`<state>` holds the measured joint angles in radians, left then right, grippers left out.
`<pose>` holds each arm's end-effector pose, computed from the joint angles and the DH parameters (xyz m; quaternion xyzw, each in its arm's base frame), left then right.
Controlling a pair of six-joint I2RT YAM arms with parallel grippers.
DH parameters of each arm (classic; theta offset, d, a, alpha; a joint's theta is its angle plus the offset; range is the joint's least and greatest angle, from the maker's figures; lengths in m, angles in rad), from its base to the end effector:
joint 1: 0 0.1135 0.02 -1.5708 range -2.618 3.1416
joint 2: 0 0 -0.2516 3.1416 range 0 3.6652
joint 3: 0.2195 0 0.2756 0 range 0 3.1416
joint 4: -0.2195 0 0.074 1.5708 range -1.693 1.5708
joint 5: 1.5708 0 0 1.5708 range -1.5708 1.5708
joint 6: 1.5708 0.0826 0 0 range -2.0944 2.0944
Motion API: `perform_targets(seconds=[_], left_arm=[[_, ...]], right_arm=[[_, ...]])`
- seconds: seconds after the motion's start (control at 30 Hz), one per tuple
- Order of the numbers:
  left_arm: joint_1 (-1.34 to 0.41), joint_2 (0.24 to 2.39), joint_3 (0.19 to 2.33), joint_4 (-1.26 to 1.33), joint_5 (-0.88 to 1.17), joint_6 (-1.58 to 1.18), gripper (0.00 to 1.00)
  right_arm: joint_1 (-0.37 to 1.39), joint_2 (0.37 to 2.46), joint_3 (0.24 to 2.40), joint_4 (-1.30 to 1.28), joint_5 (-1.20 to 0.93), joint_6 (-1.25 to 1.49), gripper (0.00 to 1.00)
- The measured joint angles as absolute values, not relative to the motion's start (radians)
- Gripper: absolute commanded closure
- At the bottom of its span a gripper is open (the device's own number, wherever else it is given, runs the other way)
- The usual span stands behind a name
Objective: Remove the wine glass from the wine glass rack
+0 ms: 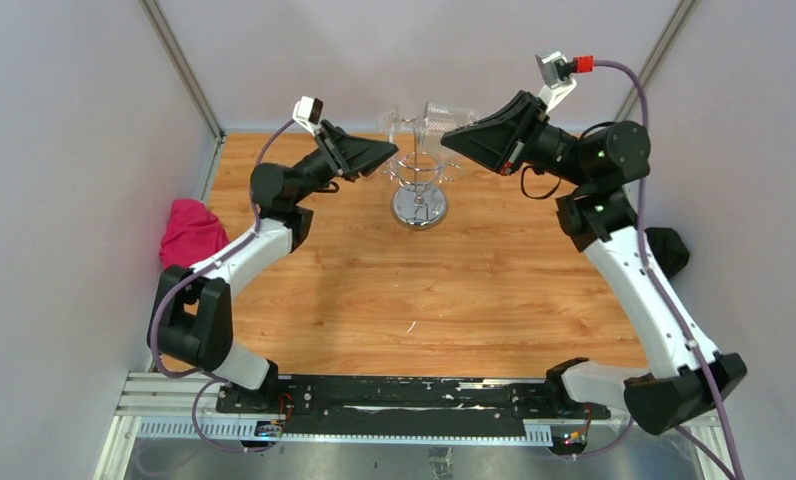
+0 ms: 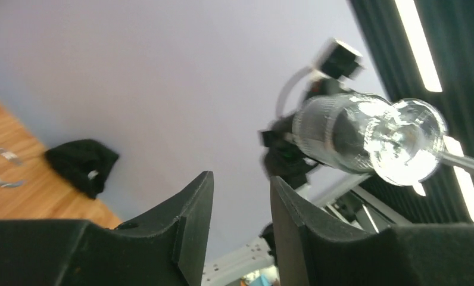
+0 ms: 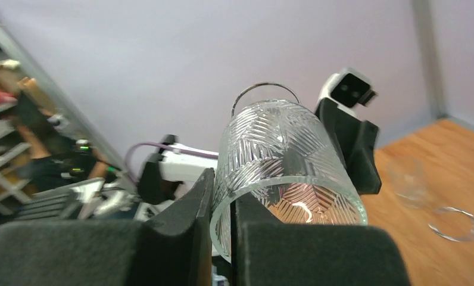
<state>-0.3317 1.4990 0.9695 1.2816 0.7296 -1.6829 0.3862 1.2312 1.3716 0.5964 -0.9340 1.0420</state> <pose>0.3257 -0.1704 0.3730 0.0229 0.4948 -0.8004 0.3377 0.2393 0.1690 0.5305 -0.2732 0.4749 0.6725 0.4975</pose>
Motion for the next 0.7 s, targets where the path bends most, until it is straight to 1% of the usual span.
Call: perform_targets(seconds=[0.03, 0.1, 0.17, 0.27, 0.37, 0.4, 0.47, 0.7], left_arm=[[-0.332, 1.496, 0.983, 1.208, 0.731, -1.633, 0.55], [-0.333, 1.479, 1.040, 0.953, 0.724, -1.480, 0.55], [-0.335, 1.457, 1.114, 0.694, 0.688, -1.327, 0.56], [-0.337, 1.431, 1.251, 0.327, 0.593, -1.111, 0.56], [-0.340, 1.413, 1.401, -0.006, 0.441, -0.910, 0.56], [-0.341, 1.405, 1.428, -0.082, 0.395, -0.863, 0.56], [-0.342, 1.377, 1.474, -0.252, 0.277, -0.764, 0.59], [-0.344, 1.352, 1.525, -0.556, -0.014, -0.606, 0.60]], right_arm=[[0.386, 1.217, 1.389, 0.524, -0.922, 0.988, 1.00], [0.385, 1.178, 1.453, 0.287, -0.869, 0.824, 1.00], [0.385, 1.154, 1.495, 0.129, -0.824, 0.712, 1.00], [0.385, 1.139, 1.557, -0.086, -0.741, 0.579, 1.00], [0.385, 1.142, 1.617, -0.309, -0.609, 0.444, 1.00], [0.385, 1.143, 1.620, -0.324, -0.596, 0.436, 1.00], [0.385, 1.152, 1.650, -0.446, -0.505, 0.367, 1.00], [0.383, 1.213, 1.747, -0.679, -0.283, 0.251, 1.00]])
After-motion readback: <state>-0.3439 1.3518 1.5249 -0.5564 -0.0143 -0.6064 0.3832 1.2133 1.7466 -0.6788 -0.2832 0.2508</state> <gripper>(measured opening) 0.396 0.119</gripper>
